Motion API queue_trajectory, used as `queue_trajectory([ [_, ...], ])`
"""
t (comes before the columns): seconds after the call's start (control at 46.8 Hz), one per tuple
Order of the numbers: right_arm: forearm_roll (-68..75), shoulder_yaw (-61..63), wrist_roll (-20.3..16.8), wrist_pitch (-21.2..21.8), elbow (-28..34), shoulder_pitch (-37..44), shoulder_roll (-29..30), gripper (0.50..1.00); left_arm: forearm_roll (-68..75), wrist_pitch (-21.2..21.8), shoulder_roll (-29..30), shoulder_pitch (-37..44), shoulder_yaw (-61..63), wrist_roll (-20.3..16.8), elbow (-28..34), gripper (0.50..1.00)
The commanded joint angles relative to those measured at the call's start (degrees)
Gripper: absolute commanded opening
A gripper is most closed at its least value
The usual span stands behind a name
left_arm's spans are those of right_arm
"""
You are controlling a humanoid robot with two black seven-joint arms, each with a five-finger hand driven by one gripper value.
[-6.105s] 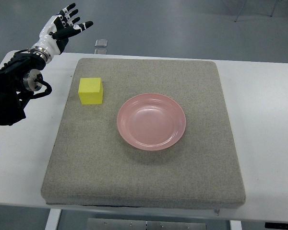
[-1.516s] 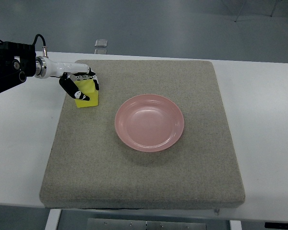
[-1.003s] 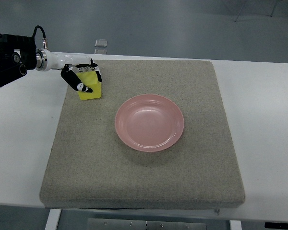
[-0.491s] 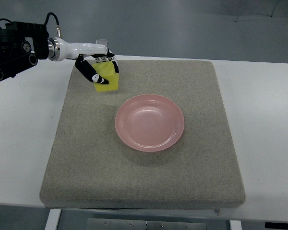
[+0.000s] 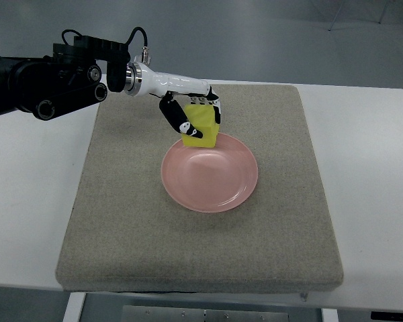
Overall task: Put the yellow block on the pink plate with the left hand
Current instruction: 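Lift the yellow cube and carry it over the pink plate, then lower the cube onto the pink plate and open the left hand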
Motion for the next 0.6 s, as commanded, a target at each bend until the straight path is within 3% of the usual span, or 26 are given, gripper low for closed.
queue_trajectory([
  [0.0,0.0,0.0,0.0,0.0,0.0,0.0,0.0,0.924,0.7,0.0,-1.1,0.1,0.1,0.0,-0.3,0.500],
  [0.576,0.0,0.0,0.0,0.0,0.0,0.0,0.0,0.924,10.1,0.2,-4.3,1.6,0.5,0.0,-1.9,0.500],
])
